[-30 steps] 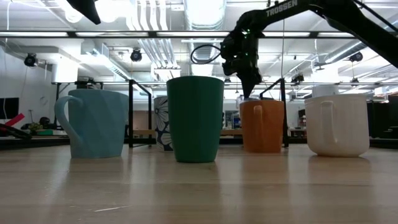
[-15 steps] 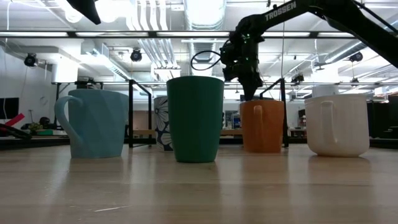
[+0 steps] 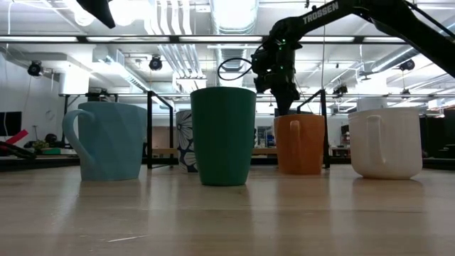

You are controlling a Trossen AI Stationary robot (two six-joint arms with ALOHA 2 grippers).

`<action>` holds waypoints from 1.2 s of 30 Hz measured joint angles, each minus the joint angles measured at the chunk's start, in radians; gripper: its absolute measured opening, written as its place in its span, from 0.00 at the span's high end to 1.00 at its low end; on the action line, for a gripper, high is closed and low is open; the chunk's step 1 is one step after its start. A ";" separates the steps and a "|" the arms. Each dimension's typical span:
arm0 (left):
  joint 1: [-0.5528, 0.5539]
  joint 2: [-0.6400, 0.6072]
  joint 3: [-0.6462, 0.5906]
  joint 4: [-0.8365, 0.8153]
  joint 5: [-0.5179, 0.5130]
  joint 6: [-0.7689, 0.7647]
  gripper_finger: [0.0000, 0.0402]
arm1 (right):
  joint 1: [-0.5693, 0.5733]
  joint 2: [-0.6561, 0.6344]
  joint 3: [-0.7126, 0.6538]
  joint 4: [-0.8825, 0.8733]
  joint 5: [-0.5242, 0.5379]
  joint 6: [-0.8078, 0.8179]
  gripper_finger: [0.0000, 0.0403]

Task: Stack small to large cups/mugs on shelf
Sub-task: Put the transparent mug on the shelf, then put the white mug on the shelf

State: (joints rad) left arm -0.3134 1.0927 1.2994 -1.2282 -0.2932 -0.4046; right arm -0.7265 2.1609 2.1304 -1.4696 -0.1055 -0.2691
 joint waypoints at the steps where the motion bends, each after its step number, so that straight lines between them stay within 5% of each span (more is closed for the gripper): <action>1: 0.000 0.000 -0.001 0.000 0.000 0.000 0.06 | 0.000 0.000 0.000 0.000 -0.008 0.000 0.90; 10: 0.000 0.000 -0.008 0.001 0.000 -0.001 0.06 | 0.002 0.000 0.008 -0.010 -0.006 0.020 0.77; 20: 0.000 0.000 -0.014 0.006 -0.002 0.000 0.06 | 0.010 -0.003 0.204 -0.106 0.009 0.051 0.76; 23: 0.000 0.000 -0.014 0.006 -0.001 0.016 0.06 | 0.033 -0.047 0.215 -0.090 -0.073 0.101 0.76; 36: 0.042 -0.028 -0.010 0.006 0.038 0.070 0.06 | 0.428 -0.178 0.216 -0.101 -0.313 0.261 0.76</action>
State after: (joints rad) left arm -0.2713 1.0649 1.2896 -1.2217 -0.2554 -0.3341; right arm -0.2980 1.9834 2.3466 -1.5706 -0.4183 -0.0085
